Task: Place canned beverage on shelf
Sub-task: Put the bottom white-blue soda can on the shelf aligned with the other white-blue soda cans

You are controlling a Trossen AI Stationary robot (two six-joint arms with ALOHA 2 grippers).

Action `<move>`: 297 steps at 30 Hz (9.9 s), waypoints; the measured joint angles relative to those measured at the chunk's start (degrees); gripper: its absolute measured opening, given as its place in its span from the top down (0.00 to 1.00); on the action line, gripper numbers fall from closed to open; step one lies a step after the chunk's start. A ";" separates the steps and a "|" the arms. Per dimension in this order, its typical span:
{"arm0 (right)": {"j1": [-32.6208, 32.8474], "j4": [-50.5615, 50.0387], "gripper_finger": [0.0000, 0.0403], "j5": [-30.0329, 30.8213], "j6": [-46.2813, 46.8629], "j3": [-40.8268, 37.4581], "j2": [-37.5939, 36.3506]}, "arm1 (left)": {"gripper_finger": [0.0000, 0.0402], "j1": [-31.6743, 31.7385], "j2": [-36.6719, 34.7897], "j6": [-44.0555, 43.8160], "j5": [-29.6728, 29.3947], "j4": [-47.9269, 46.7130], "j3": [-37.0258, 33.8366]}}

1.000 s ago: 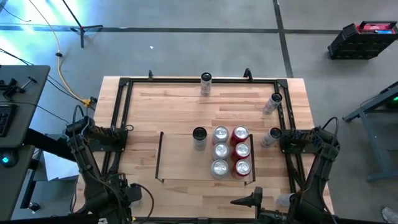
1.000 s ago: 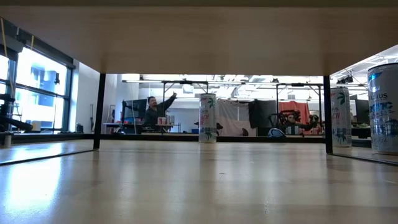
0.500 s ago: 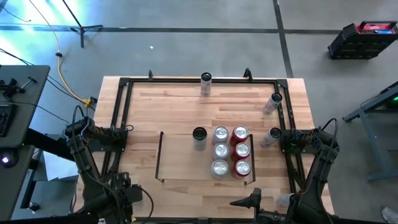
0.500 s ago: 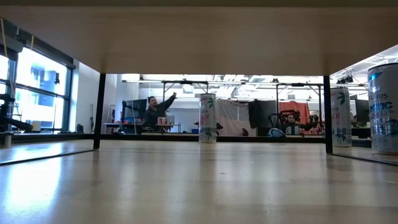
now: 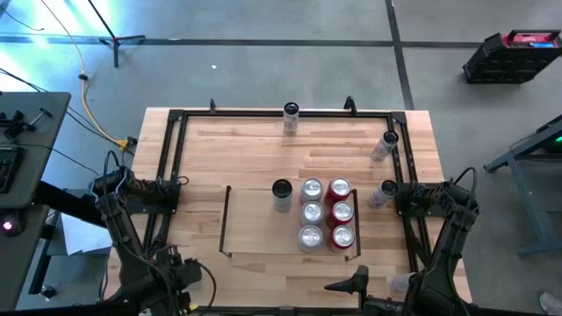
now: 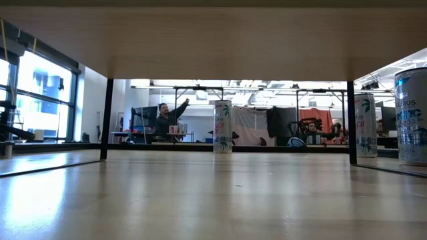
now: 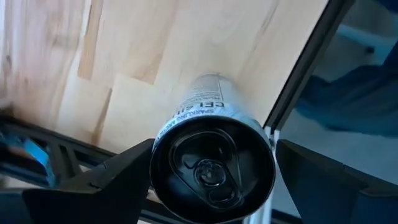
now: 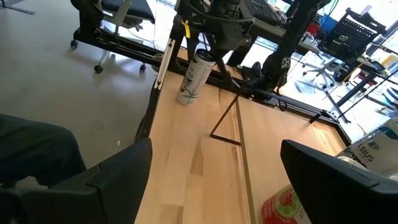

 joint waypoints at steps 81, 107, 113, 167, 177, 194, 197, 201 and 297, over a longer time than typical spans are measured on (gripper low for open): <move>-5.97 -0.41 0.15 -3.50 1.51 0.00 -0.04 | 0.40 36.37 0.91 59.23 0.68 -12.45 35.60; -7.41 -0.31 0.15 -2.19 5.45 0.00 0.07 | 0.40 33.42 -2.21 67.17 -6.77 -12.47 32.00; -7.76 0.98 0.15 -2.13 6.73 0.00 0.07 | 0.40 35.61 -5.09 68.84 -6.88 -12.35 30.24; -9.40 3.91 0.15 -4.40 4.92 0.00 0.11 | 0.23 37.42 -12.59 61.69 -6.64 -12.39 15.47; -9.40 3.91 0.15 -4.47 4.95 0.00 0.11 | 0.23 37.40 -12.57 63.22 -9.41 -12.44 14.75; -8.04 3.45 0.15 -4.86 7.85 -0.05 2.75 | 0.23 31.81 -21.67 63.10 -11.40 8.35 -3.96; -8.04 3.52 0.15 -4.84 7.85 -0.07 2.75 | 0.23 30.50 -22.64 63.04 -12.46 11.65 -6.74; -8.26 3.52 0.15 -4.82 7.82 -0.07 2.75 | 0.23 30.03 -22.80 61.84 -12.81 13.09 -9.66; -37.31 -10.16 0.15 -43.09 -17.70 13.97 0.68 | 0.23 24.56 -30.20 73.17 -36.75 73.97 -36.74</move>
